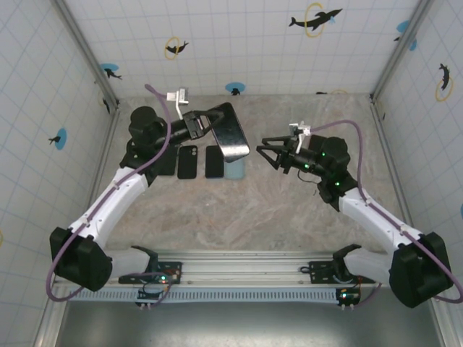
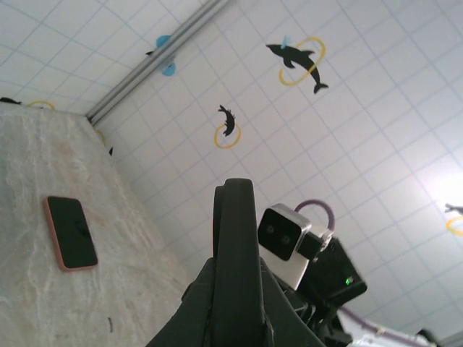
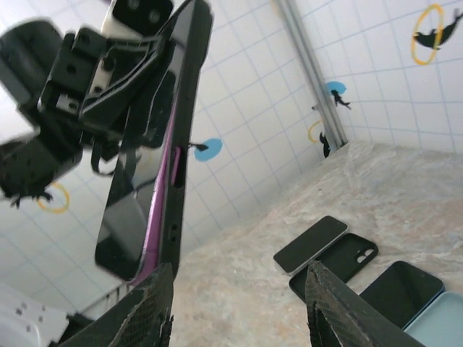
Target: Take the phone out of the phone case
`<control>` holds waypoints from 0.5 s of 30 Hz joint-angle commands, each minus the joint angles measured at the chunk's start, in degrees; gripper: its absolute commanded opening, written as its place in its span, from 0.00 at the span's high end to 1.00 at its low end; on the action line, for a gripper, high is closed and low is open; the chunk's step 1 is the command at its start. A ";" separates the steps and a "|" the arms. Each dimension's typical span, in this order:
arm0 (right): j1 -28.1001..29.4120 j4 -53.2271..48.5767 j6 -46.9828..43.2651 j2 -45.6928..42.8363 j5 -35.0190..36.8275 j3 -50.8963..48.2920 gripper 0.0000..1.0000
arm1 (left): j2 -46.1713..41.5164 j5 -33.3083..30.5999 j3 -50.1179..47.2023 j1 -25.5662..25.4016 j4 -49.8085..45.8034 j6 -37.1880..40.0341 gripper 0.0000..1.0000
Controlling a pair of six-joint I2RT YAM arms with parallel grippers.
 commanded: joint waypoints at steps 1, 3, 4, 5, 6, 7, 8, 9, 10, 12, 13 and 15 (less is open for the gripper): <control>0.94 9.40 11.99 -1.60 5.67 -2.36 0.51 | -1.01 -2.56 -0.10 0.05 7.09 -8.14 1.00; 1.64 8.93 12.67 -0.76 5.37 -1.62 0.53 | -1.59 -3.90 -1.17 0.16 7.44 -8.91 1.00; 1.96 7.24 12.16 -0.37 5.52 -0.93 0.54 | -1.61 -4.20 -1.69 0.18 8.26 -9.71 1.00; 2.22 6.55 11.77 -0.01 5.39 -0.75 0.54 | -1.67 -4.42 -2.17 0.18 9.39 -10.83 1.00; 2.32 7.10 12.15 0.25 5.68 -0.91 0.54 | -1.63 -4.48 -2.43 0.17 10.18 -11.64 1.00; 2.45 8.30 12.97 0.51 5.83 -1.13 0.55 | -1.51 -4.66 -2.63 0.01 10.44 -12.03 1.00; 2.61 9.56 13.58 0.82 5.25 -1.12 0.55 | -1.41 -4.83 -2.59 0.00 10.19 -11.70 1.00; 2.75 10.41 14.05 1.02 5.13 -1.02 0.55 | -1.47 -5.19 -2.62 -0.12 9.41 -11.23 1.00; 2.96 10.59 14.17 1.09 5.30 -0.89 0.55 | -1.66 -5.72 -2.78 0.02 8.77 -10.63 1.00; 3.41 10.33 14.02 1.33 5.22 -0.51 0.55 | -1.67 -6.12 -3.16 0.00 8.88 -10.54 1.00; 3.58 9.60 13.99 1.65 5.02 -0.13 0.55 | -1.46 -6.00 -3.33 0.03 9.67 -11.08 1.00; 3.82 9.32 14.03 2.24 4.76 0.05 0.56 | -1.02 -5.96 -3.74 0.01 11.91 -12.96 1.00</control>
